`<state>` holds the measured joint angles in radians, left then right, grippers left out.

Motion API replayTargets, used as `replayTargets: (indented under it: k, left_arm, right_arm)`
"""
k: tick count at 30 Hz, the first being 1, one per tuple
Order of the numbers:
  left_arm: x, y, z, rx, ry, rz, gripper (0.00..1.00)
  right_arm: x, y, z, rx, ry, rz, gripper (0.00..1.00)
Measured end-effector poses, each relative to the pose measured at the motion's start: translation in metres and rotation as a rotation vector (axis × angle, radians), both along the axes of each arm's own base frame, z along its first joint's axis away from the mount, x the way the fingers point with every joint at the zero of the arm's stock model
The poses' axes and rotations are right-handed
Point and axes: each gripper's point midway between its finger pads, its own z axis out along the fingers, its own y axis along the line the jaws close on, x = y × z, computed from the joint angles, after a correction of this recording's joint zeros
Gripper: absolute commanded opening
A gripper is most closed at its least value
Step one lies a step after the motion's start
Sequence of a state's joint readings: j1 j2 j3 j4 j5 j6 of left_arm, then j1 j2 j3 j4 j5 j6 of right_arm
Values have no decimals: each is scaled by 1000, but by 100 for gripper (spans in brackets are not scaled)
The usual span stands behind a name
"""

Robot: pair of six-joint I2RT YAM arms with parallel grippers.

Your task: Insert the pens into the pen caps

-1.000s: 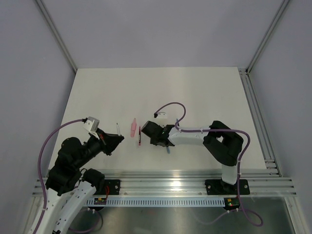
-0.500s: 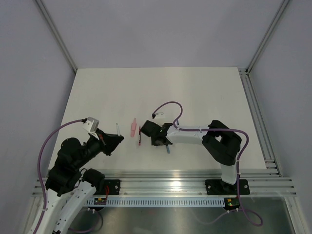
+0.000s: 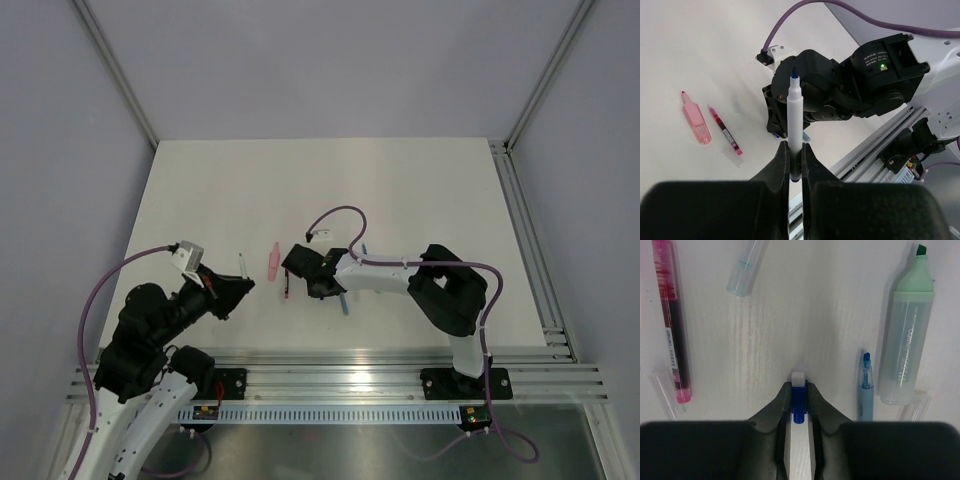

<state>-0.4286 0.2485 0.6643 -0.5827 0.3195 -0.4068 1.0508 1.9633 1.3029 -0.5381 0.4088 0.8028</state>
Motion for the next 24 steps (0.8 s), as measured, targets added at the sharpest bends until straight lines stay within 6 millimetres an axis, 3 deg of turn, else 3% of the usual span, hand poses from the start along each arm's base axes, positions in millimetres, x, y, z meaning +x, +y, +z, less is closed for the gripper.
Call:
replayTargets:
  k: [6, 10, 13, 16, 21, 24]
  left_arm:
    - [0, 0, 0, -1, -1, -3, 0]
    - [0, -1, -1, 1, 5, -6, 0]
    - [1, -3, -3, 4, 23, -15, 0]
    - [4, -13, -2, -21, 51, -54, 0]
    - [14, -37, 7, -79, 99, -146, 0]
    - [19, -54, 15, -122, 140, -214, 0]
  right_arm:
    - [0, 0, 1, 1, 1, 4, 0]
    - [-4, -4, 4, 22, -6, 10, 0]
    - [-8, -10, 24, 79, -44, 25, 0]
    - [-8, -12, 68, 204, -130, 45, 0]
    - [-9, -17, 177, 520, -353, 75, 0]
    - [-16, -31, 226, 669, -468, 85, 0]
